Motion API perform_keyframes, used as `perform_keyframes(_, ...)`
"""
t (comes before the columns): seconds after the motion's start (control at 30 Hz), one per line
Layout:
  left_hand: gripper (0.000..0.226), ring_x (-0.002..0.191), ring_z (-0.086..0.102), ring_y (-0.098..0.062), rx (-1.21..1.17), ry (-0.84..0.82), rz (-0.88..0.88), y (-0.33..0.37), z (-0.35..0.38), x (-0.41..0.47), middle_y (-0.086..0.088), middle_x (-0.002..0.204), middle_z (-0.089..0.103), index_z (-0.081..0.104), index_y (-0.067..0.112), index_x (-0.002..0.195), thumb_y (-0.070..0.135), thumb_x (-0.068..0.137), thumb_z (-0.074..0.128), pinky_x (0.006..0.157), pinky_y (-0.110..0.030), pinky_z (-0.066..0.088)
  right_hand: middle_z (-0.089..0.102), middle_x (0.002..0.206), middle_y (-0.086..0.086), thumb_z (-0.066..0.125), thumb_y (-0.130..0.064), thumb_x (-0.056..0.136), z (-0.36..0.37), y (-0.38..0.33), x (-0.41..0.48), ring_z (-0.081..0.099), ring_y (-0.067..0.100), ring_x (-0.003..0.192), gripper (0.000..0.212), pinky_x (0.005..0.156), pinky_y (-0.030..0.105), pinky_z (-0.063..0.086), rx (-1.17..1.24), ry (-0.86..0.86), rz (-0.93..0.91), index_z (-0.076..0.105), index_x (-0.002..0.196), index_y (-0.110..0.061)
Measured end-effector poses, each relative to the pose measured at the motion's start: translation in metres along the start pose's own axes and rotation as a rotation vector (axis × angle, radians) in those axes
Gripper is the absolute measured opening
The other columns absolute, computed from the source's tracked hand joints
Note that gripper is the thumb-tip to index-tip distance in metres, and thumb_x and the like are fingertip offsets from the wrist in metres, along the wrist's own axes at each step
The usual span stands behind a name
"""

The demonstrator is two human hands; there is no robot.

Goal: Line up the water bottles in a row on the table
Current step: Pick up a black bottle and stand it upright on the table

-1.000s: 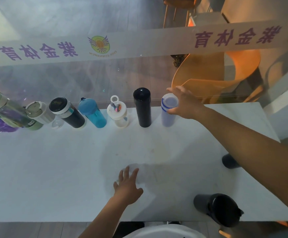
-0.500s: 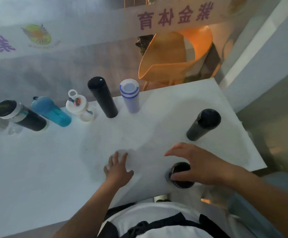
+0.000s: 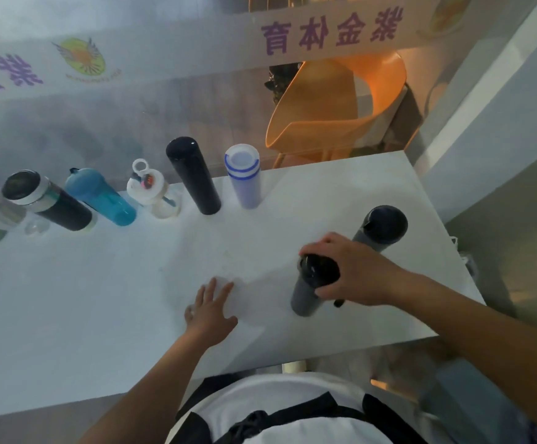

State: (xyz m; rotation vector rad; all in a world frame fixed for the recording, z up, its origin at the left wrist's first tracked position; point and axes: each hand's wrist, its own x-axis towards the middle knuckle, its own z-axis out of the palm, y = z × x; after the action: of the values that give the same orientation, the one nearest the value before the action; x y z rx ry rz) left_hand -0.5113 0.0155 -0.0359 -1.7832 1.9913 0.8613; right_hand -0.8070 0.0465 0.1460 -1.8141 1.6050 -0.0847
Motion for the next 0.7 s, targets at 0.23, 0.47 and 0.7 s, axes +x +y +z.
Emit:
perform_keyframes(0.23,0.078,0.15,-0.009,-0.019,-0.028,-0.047,-0.019,-0.014,-0.001,-0.011,0.014,0.162,-0.012,0.006,0.049,0.15,0.04,0.091,0.055,0.116,-0.058,0.016,0.048,0.12,-0.003,0.078,-0.027,0.073,-0.071,-0.004,0.096,0.049,0.018,0.099,0.06,0.071,0.028,0.047,-0.088,0.252,-0.008,0.051,0.127,-0.03)
perform_keyframes(0.47,0.081,0.15,-0.012,-0.02,-0.001,-0.035,-0.029,-0.031,0.01,-0.024,0.014,0.161,-0.017,0.0,0.051,0.149,0.041,0.091,0.055,0.116,-0.058,0.015,0.054,0.121,0.009,0.076,-0.028,0.077,-0.08,0.012,0.177,0.058,0.029,0.102,0.059,0.078,0.034,0.054,-0.173,0.352,0.058,0.051,0.131,-0.023)
perform_keyframes(0.7,0.081,0.149,-0.014,-0.018,-0.022,-0.031,-0.03,-0.033,0.01,-0.026,0.016,0.161,-0.017,0.0,0.053,0.149,0.038,0.09,0.055,0.117,-0.055,0.012,0.052,0.125,0.011,0.075,-0.023,0.076,-0.077,0.016,0.204,0.055,0.03,0.106,0.064,0.078,0.033,0.049,-0.095,0.392,0.087,0.049,0.135,-0.021)
